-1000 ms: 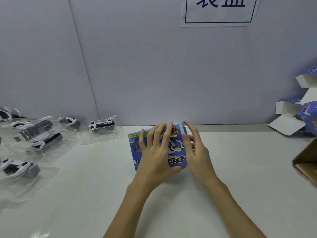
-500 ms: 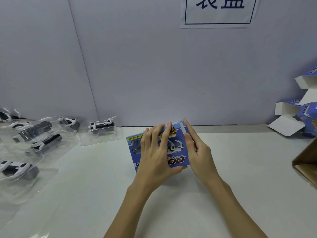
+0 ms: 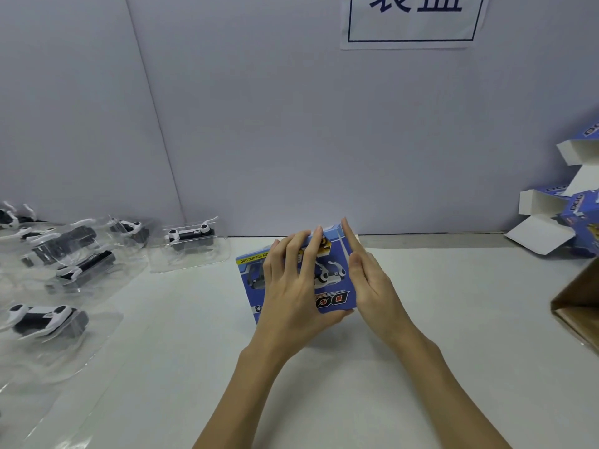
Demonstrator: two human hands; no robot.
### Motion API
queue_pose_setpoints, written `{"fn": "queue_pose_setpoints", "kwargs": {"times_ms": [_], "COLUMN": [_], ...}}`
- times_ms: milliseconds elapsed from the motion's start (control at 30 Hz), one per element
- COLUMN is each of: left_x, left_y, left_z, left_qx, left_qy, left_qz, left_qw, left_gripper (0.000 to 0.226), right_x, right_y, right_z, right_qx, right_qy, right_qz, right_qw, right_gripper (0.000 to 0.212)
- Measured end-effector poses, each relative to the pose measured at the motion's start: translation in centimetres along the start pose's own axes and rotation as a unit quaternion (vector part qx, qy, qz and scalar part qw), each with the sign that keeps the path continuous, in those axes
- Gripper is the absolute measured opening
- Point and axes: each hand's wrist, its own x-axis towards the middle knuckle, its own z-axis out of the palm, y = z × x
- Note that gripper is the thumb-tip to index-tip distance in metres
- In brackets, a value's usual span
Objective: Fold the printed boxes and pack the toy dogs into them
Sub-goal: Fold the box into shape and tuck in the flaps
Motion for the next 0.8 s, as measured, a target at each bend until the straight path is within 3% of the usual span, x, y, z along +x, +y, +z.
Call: {"fn": "queue_pose_setpoints", "kwargs": {"times_ms": [200,333,367,467,567,667,800], "left_x": [0.0,0.0,0.0,0.0,-0.1,0.1,0.5], "left_y": [-0.2,-0.8,-0.9,-1.2,-1.1,-0.9,-0.9], "left_z": [-0.3,-0.7,-0.8,-1.0,-1.1,-1.1,-1.6], "left_qx": [-0.025,-0.023,-0.016,0.014,0.045,0.074,0.082], "left_qy": [-0.006,-0.003,0.000,0.013,0.025,0.050,0.092], "left_qz": [0.003,0.024,0.034,0.069,0.088,0.095,0.062], "left_qw": [1.000,0.999,0.999,0.997,0.995,0.991,0.990], "left_gripper": [0.114,0.109,0.106,0.093,0.085,0.083,0.082], "right_x": [0.1,-0.3,-0.4,-0.5,-0.6,-0.8,-0.7], "right_y": [0.0,0.0,-0.1,-0.3,-1.0,-1.5,-2.4], "right_z": [-0.1,0.4,0.8,1.3,0.7,0.4,0.7], "right_qx": [-0.035,-0.199,-0.196,-0.029,0.088,0.156,0.124], "right_qy": [-0.017,0.032,0.042,0.025,-0.004,-0.007,0.086], "right_qz": [-0.020,-0.065,-0.071,-0.022,-0.004,-0.004,-0.046], "right_qw": [0.999,0.977,0.977,0.999,0.996,0.988,0.987], "right_gripper": [0.053,0.051,0.051,0.047,0.048,0.045,0.035]}}
